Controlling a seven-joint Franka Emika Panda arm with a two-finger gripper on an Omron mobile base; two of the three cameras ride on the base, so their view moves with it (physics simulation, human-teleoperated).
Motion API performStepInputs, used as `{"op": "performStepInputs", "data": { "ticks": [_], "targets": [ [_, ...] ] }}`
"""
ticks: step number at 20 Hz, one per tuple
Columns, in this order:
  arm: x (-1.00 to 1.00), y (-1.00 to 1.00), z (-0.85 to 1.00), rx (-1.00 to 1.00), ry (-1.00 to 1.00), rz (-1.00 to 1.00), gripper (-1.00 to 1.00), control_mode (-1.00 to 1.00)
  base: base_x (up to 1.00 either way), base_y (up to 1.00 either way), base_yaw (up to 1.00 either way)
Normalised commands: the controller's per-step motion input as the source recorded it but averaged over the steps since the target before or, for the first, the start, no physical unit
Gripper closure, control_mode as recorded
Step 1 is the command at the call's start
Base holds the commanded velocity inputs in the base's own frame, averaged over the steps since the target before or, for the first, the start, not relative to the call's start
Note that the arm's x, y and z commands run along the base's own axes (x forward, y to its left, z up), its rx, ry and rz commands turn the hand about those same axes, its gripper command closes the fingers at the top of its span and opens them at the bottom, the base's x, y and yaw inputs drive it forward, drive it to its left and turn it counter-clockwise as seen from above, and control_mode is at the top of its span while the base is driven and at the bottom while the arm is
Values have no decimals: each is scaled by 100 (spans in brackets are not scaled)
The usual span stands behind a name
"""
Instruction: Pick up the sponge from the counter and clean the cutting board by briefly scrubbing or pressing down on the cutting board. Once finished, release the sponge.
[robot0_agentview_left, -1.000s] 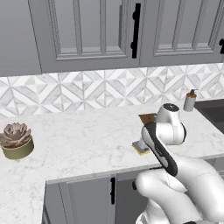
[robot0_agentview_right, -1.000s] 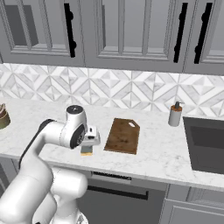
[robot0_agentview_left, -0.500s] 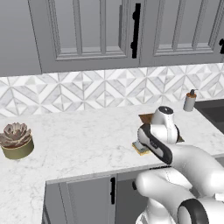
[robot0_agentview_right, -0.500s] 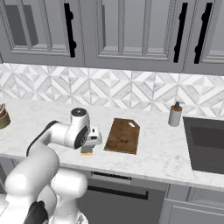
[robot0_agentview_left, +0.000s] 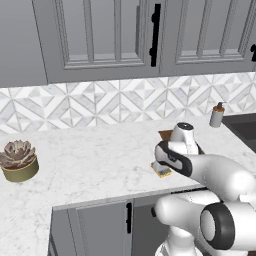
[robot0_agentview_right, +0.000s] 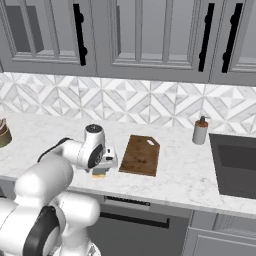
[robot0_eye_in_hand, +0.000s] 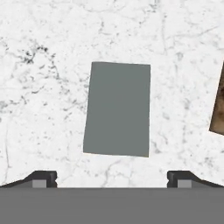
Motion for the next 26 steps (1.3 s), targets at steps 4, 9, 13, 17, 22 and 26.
{"op": "performStepInputs", "data": {
  "ticks": [4,9,13,17,22,26],
  "targets": [
    [6,1,-23,0,0,0,-100,-100,0,0,0],
    [9,0,-17,0,0,0,-100,-100,0,0,0],
    [13,0,-16,0,0,0,-100,-100,0,0,0],
    [16,0,-16,0,0,0,-100,-100,0,0,0],
    [16,0,-13,0,0,0,-100,-100,0,0,0],
    [4,4,-8,0,0,0,-100,-100,0,0,0]
  ]
}}
